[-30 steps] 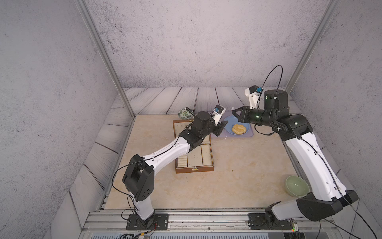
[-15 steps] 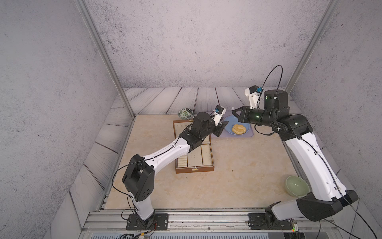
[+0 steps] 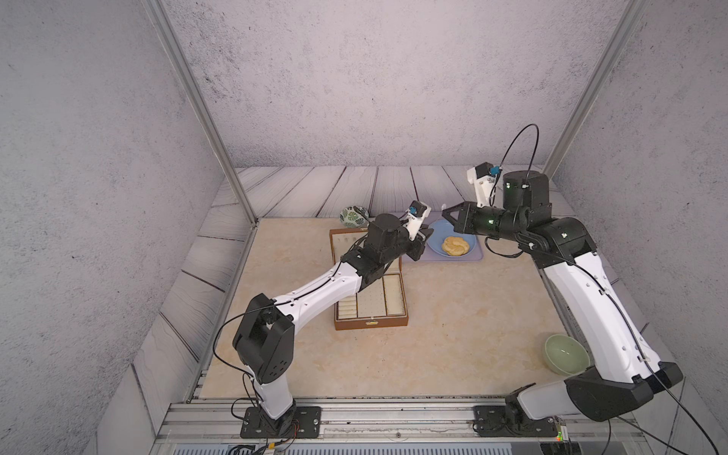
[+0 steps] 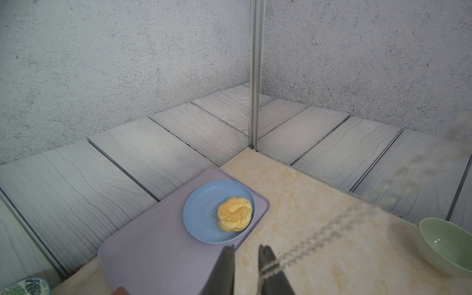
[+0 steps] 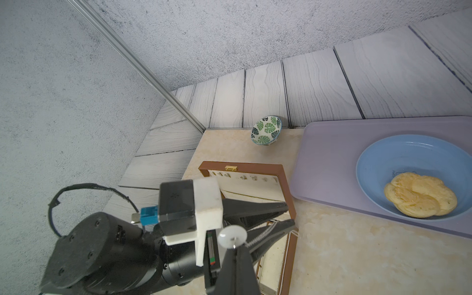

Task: Put jewelry chain into jewelry box
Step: Pick up the necklace from the center of the board.

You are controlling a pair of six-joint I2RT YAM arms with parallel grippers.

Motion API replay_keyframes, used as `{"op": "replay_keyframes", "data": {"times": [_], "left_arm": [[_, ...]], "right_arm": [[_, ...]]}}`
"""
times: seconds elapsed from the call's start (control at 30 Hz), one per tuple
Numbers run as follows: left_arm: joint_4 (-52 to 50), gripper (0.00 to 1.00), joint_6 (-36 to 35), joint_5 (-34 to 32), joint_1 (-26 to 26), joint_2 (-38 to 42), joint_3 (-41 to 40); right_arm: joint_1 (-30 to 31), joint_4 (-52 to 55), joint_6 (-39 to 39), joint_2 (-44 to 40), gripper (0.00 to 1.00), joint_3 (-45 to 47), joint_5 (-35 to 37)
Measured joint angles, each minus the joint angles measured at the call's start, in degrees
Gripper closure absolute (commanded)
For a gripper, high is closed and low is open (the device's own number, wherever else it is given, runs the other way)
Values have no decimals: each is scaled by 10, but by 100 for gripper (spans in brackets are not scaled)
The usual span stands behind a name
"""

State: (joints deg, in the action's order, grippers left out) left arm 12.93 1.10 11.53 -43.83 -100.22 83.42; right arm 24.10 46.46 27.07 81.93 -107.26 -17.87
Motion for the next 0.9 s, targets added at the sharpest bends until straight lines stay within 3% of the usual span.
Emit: {"op": "replay_keyframes", "data": {"times": [0.37, 0.43, 0.9], "left_arm": [[2, 93, 2, 3, 0, 1, -1], [2, 100, 1, 3, 0, 1, -1], [2, 100, 2, 3, 0, 6, -8]], "right_arm": [[0, 0, 0, 0, 100, 0, 0], [0, 0, 0, 0, 100, 0, 1], [0, 0, -1, -1, 100, 3, 10]]}}
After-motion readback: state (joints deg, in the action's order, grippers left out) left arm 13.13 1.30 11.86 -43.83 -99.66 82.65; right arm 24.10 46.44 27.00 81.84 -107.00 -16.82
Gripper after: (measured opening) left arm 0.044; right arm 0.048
